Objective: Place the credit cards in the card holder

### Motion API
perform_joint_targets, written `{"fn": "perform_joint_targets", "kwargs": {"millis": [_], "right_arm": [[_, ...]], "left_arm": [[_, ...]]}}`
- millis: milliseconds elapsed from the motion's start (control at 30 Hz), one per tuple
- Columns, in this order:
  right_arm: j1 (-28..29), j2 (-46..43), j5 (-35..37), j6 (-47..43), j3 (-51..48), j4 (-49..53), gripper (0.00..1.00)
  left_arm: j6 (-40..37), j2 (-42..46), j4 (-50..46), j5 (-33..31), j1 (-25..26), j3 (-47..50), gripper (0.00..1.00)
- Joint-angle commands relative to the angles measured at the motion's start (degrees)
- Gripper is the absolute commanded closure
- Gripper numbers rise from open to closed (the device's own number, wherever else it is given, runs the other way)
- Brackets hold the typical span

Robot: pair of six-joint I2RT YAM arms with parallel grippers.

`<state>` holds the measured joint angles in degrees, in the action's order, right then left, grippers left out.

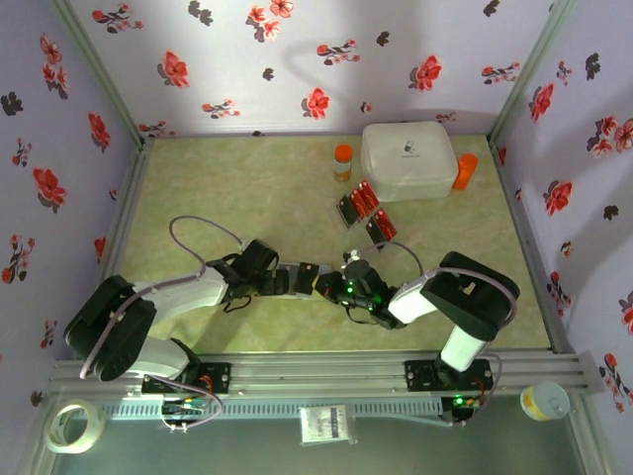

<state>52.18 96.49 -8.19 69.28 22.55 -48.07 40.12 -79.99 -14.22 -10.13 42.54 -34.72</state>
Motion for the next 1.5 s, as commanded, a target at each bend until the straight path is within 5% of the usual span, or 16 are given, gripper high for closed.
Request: {"fn": "perform_joint_targets", "kwargs": {"millis": [0, 1467], "right_arm": [[0.7, -1.2, -1.3, 0.3, 0.3, 5.9, 1.00], [0.8, -3.0, -6.4, -5.6, 9.9, 24.8, 1.00]], "left_arm": [[1.3, -1.4, -4.2, -0.9, 0.2, 1.3, 0.00], [1.4, -2.0, -3.2, -0.9, 0.3, 1.4, 0.00]]}}
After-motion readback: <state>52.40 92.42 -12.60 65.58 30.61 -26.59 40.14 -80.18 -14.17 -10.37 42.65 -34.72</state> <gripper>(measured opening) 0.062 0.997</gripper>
